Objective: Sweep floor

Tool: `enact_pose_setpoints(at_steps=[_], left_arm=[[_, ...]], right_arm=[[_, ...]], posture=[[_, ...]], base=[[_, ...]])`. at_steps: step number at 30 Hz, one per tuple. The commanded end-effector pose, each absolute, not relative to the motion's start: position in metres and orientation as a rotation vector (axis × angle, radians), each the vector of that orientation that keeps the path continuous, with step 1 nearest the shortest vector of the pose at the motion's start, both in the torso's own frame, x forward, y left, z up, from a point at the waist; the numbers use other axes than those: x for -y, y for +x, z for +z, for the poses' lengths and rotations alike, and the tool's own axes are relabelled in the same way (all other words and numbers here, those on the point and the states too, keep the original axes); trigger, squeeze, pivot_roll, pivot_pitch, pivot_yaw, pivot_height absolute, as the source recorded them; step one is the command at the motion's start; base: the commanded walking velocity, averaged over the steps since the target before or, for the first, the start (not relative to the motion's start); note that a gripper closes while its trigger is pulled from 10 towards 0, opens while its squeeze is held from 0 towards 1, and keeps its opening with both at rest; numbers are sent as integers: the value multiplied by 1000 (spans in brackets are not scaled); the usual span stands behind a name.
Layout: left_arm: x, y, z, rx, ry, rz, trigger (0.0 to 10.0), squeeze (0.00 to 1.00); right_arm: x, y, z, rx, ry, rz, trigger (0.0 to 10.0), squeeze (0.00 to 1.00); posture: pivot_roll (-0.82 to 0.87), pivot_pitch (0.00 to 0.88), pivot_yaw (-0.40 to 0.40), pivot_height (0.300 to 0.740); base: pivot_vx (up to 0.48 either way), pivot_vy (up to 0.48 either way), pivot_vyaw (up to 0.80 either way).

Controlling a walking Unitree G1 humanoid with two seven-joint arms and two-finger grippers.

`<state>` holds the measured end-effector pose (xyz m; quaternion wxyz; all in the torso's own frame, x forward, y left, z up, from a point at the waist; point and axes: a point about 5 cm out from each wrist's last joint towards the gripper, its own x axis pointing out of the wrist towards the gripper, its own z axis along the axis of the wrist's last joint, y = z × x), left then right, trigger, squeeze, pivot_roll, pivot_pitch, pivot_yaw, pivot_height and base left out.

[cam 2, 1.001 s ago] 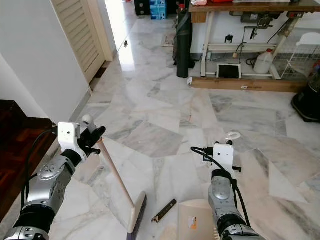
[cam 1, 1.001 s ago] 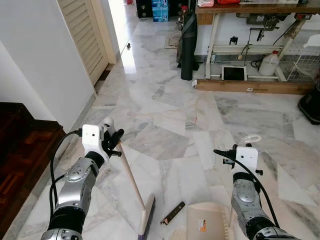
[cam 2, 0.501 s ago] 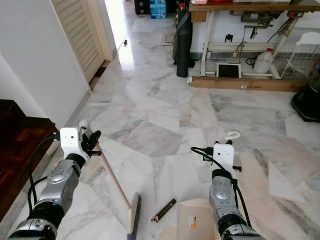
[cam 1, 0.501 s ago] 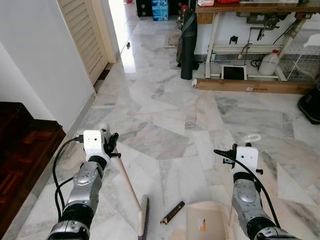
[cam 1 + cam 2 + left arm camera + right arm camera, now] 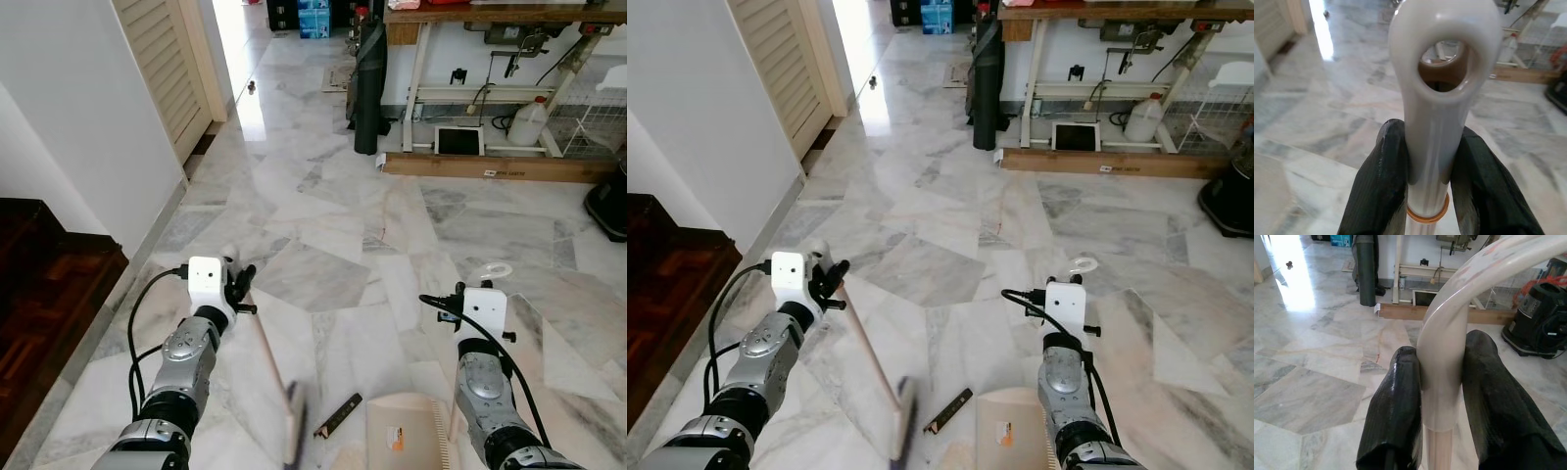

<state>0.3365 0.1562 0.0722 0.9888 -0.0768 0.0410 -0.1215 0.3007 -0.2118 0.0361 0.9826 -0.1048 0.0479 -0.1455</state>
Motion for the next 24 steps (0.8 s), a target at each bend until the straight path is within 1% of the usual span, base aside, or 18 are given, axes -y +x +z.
enact_pose_setpoints(at_steps=[1,2,4,12,17,24], left_arm=[[-157,337,69,-118,-234,-276,10000,0],[-157,337,69,-118,-234,-276,10000,0],[-152,335,65,-147,-287,-325,10000,0],[-150,334,63,-173,-355,-360,10000,0],[-154,336,64,-176,-402,-368,10000,0],[-163,341,73,-149,-538,-350,10000,0]], right_arm=[[208,301,37,-86,-209,-272,10000,0],[208,301,37,-86,-209,-272,10000,0],[208,303,38,-80,-212,-269,10000,0],[211,303,39,-82,-217,-272,10000,0],[210,303,39,-83,-215,-270,10000,0],[206,304,39,-83,-208,-263,10000,0]], posture=[[60,62,80,740],[60,62,80,740],[60,62,78,740],[61,63,76,740],[63,64,78,740],[70,62,80,740]], base=[[0,0,0],[0,0,0],[0,0,0],[0,0,0],[0,0,0],[0,0,0]])
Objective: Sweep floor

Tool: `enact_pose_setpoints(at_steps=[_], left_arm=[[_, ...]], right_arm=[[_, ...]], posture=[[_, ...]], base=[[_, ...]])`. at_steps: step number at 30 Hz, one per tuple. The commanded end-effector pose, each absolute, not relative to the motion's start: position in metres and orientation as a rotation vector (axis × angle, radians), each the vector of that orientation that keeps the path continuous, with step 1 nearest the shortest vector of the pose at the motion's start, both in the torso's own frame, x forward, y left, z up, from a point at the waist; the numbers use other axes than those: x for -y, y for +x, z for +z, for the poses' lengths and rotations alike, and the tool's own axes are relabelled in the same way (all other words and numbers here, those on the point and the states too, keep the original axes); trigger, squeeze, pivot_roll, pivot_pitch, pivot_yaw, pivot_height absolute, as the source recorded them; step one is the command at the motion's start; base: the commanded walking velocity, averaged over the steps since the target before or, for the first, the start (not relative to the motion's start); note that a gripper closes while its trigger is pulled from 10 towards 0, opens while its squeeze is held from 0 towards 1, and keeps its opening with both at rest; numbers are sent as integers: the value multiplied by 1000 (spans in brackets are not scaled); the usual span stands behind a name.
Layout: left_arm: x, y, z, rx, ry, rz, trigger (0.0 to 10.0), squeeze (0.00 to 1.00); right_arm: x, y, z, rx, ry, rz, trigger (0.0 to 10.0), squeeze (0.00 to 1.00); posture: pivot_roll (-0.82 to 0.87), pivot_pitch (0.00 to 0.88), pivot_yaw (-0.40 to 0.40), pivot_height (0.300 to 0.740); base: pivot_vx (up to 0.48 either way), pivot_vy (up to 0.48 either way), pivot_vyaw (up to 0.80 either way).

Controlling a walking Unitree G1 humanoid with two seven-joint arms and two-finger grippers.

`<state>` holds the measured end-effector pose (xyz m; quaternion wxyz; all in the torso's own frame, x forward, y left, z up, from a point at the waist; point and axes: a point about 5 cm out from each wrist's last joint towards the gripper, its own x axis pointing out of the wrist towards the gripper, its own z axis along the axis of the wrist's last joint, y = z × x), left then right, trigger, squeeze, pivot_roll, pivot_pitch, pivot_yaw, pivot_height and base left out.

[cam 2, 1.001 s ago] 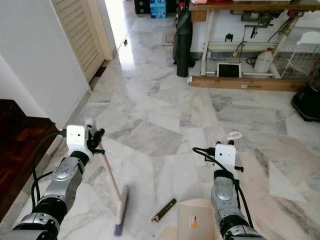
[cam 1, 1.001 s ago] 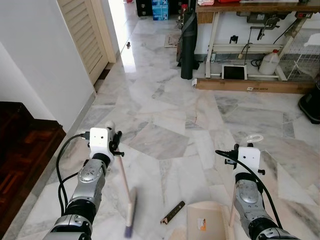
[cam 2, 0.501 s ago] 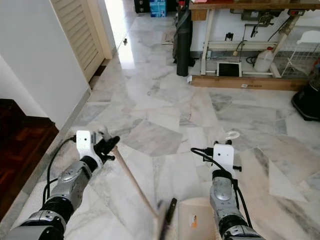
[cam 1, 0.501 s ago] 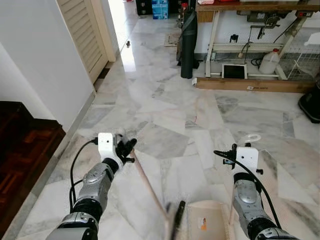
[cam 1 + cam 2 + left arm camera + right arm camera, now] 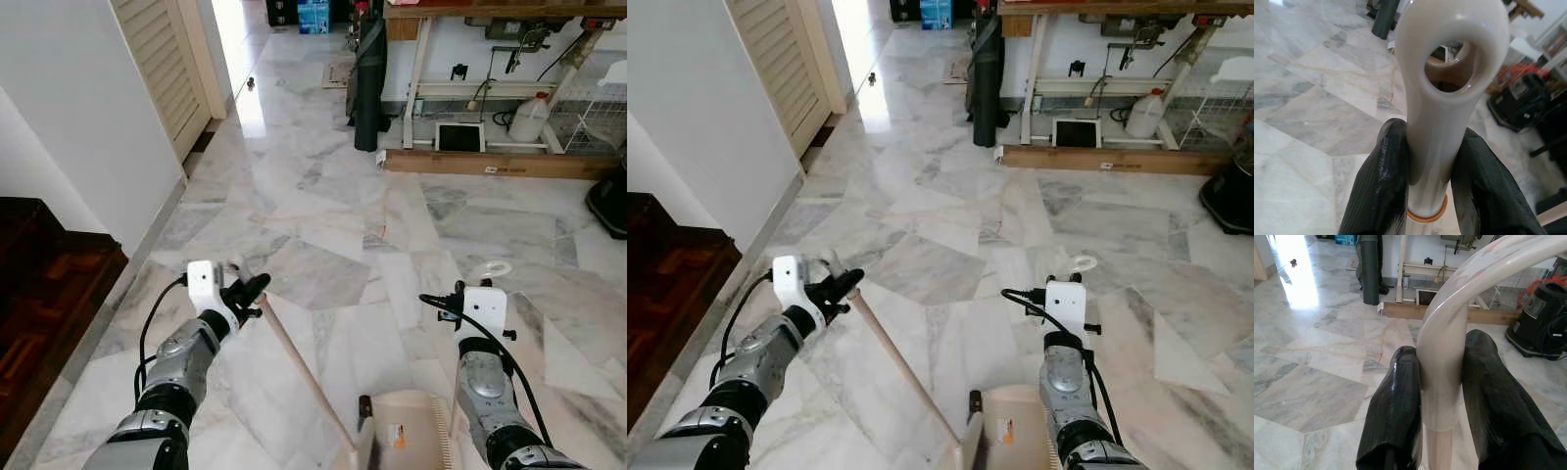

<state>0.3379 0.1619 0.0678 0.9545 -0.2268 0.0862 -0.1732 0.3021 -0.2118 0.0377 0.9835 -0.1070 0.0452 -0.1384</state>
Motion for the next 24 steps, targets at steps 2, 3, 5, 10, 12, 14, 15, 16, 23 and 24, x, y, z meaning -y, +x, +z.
enact_pose_setpoints(at_steps=[2,3,5,10,12,14,15,16,23,24], left_arm=[[-166,342,74,-142,-545,-339,10000,0],[-169,342,76,-131,-549,-325,10000,0],[-175,344,80,-107,-565,-304,10000,0],[-185,347,92,-47,-540,-275,10000,0],[-197,350,105,32,-477,-204,10000,0],[-206,350,115,84,-437,-157,10000,0],[-206,350,115,84,-437,-157,10000,0],[-208,350,118,101,-420,-144,10000,0],[-216,346,117,89,-260,-126,10000,0],[-213,345,111,59,-244,-142,10000,0]], right_arm=[[206,304,39,-85,-208,-263,10000,0],[206,304,39,-86,-208,-263,10000,0],[207,304,39,-86,-207,-263,10000,0],[207,305,39,-89,-208,-263,10000,0],[208,306,40,-89,-209,-265,10000,0],[208,306,40,-89,-210,-264,10000,0],[208,306,40,-89,-210,-264,10000,0],[208,306,40,-88,-210,-264,10000,0],[206,306,40,-89,-212,-256,10000,0],[206,306,40,-88,-212,-255,10000,0]], posture=[[72,60,80,740],[73,59,79,740],[74,55,78,740],[76,48,78,740],[78,46,77,740],[79,43,77,740],[79,43,77,740],[80,42,75,740],[86,38,73,740],[86,32,74,740]], base=[[0,0,0],[0,0,0],[0,0,0],[0,0,0],[0,0,0],[0,0,0],[0,0,0],[0,0,0],[0,0,0],[0,0,0]])
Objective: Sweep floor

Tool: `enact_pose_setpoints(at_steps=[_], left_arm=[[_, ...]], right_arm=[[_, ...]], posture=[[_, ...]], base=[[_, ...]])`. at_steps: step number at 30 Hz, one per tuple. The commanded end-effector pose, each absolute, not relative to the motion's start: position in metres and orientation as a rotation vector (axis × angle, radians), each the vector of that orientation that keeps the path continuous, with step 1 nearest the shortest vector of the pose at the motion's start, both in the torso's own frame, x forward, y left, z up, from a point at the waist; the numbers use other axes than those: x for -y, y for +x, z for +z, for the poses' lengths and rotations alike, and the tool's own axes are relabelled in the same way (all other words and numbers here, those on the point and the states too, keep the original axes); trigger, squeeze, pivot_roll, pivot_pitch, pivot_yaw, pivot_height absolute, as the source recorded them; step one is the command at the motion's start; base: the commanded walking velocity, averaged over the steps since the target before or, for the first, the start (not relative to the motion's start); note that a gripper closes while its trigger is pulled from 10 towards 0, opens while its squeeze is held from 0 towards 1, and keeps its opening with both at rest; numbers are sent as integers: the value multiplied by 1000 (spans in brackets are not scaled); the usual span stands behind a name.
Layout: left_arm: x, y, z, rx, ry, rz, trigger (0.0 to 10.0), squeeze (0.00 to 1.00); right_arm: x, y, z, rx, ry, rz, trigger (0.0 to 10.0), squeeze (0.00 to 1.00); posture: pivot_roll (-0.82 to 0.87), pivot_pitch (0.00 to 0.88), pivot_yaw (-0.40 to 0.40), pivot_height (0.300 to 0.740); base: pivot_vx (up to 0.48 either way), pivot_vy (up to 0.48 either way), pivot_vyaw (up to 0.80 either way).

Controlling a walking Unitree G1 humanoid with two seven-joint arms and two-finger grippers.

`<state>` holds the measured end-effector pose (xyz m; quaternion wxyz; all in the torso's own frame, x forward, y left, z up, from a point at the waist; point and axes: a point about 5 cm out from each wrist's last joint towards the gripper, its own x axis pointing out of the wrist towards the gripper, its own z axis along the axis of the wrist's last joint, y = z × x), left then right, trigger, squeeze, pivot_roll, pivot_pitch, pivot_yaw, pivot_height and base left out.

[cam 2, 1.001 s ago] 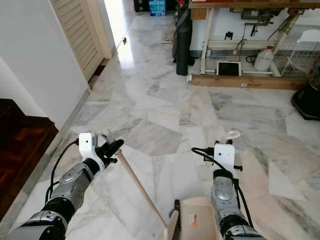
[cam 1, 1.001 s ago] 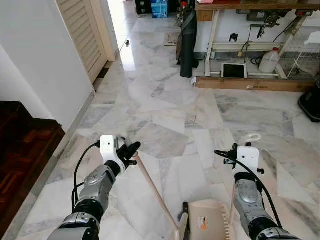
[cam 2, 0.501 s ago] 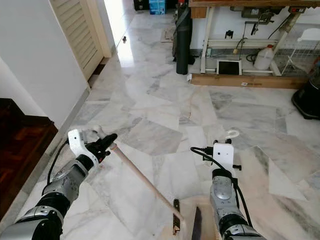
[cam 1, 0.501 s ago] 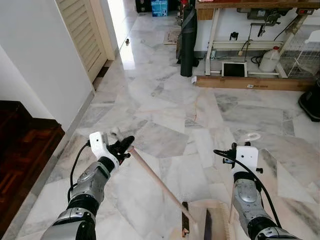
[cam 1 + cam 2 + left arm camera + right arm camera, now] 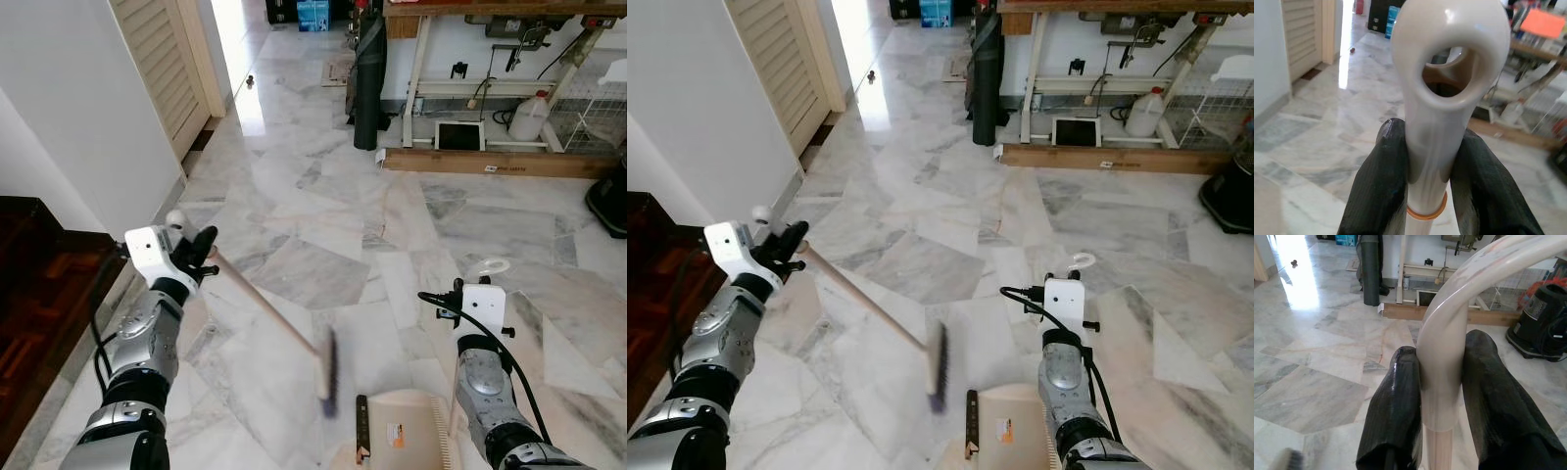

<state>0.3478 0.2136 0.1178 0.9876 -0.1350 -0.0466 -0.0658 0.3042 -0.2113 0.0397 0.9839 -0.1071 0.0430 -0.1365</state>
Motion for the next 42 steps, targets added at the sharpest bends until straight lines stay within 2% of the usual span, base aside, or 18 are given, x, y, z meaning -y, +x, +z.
enact_pose_setpoints(at_steps=[1,8,15,25,35,42], left_arm=[[-211,344,107,40,-235,-152,10000,0],[-198,339,85,-39,-219,-141,10000,0],[-182,339,77,-79,-242,-175,10000,0],[-181,338,74,-81,-262,-184,10000,0],[-183,337,75,-79,-271,-183,10000,0],[-176,337,70,-145,-281,-267,10000,0]], right_arm=[[205,306,40,-87,-212,-254,10000,0],[206,306,41,-79,-221,-254,10000,0],[219,304,42,-76,-261,-276,10000,0],[227,299,41,-78,-335,-294,10000,0],[224,297,38,-88,-340,-285,10000,0],[211,294,29,-121,-327,-261,10000,0]], posture=[[85,32,74,740],[74,30,74,740],[59,33,74,740],[53,60,72,740],[64,78,72,740],[76,66,75,740]], base=[[0,0,0],[0,0,0],[0,0,0],[0,0,0],[0,0,0],[0,0,0]])
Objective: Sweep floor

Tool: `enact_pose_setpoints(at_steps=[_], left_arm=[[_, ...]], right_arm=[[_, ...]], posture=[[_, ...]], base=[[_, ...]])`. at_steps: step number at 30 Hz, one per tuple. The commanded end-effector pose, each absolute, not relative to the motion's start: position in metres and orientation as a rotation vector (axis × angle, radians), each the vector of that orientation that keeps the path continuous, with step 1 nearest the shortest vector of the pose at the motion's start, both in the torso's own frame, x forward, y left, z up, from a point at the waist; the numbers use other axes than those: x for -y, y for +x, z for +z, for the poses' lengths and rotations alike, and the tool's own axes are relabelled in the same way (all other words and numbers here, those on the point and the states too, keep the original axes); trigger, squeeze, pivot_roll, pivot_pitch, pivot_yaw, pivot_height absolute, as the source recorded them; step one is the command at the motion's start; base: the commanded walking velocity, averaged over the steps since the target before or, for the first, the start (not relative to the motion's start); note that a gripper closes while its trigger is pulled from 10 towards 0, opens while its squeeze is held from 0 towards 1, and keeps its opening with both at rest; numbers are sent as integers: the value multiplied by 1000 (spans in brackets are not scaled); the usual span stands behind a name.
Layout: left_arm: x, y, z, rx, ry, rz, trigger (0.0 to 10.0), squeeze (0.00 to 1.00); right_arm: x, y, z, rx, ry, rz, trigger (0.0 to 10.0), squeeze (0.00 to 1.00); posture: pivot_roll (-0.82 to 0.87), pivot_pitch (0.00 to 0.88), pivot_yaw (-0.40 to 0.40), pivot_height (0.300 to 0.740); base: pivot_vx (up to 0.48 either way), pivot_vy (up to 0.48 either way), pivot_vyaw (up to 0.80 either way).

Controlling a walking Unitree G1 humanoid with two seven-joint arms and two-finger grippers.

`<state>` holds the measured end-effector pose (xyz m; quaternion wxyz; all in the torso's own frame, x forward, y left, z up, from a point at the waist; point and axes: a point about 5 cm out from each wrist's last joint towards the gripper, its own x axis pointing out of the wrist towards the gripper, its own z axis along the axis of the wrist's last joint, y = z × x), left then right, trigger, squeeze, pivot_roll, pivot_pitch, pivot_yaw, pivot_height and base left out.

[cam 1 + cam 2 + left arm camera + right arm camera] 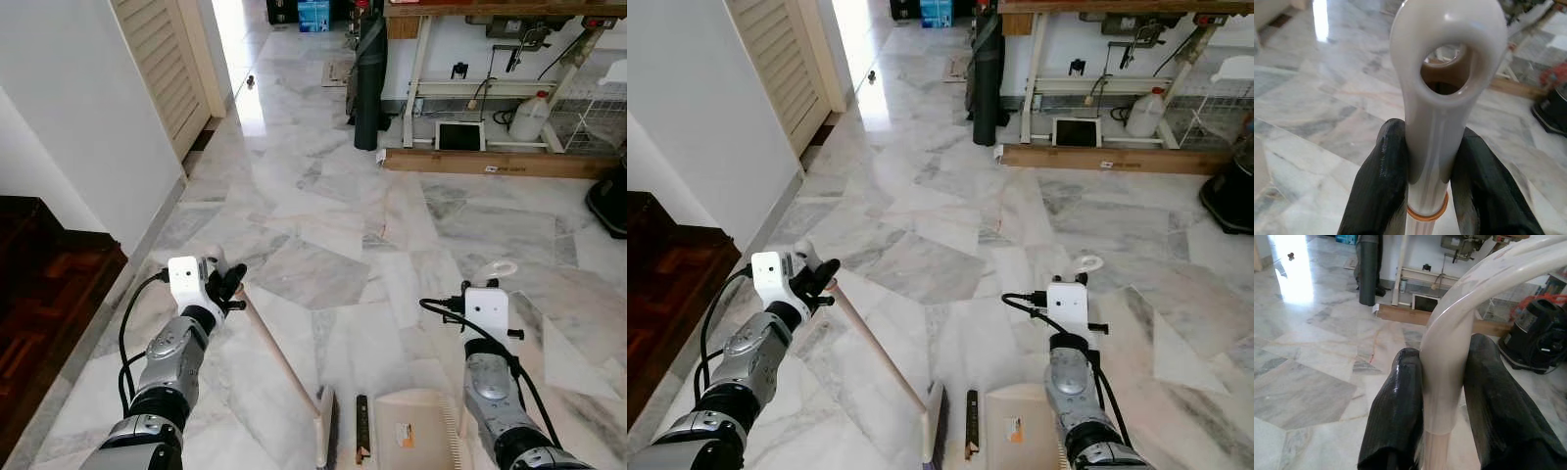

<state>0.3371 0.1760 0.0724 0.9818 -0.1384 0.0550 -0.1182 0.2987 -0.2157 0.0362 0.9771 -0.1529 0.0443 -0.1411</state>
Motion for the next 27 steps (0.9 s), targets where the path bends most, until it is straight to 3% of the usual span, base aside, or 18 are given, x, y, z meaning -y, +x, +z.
enact_pose_setpoints(at_steps=[1,19,27], left_arm=[[-175,336,69,-152,-281,-278,10000,0],[-170,333,62,-241,-359,-413,10000,0],[-181,345,84,-141,-508,-376,10000,0]], right_arm=[[211,293,27,-125,-328,-260,10000,0],[201,289,19,-158,-311,-233,10000,0],[199,293,22,-153,-299,-224,10000,0]], posture=[[76,66,75,740],[82,67,81,740],[85,54,77,740]], base=[[0,0,0],[0,0,0],[0,0,0]])
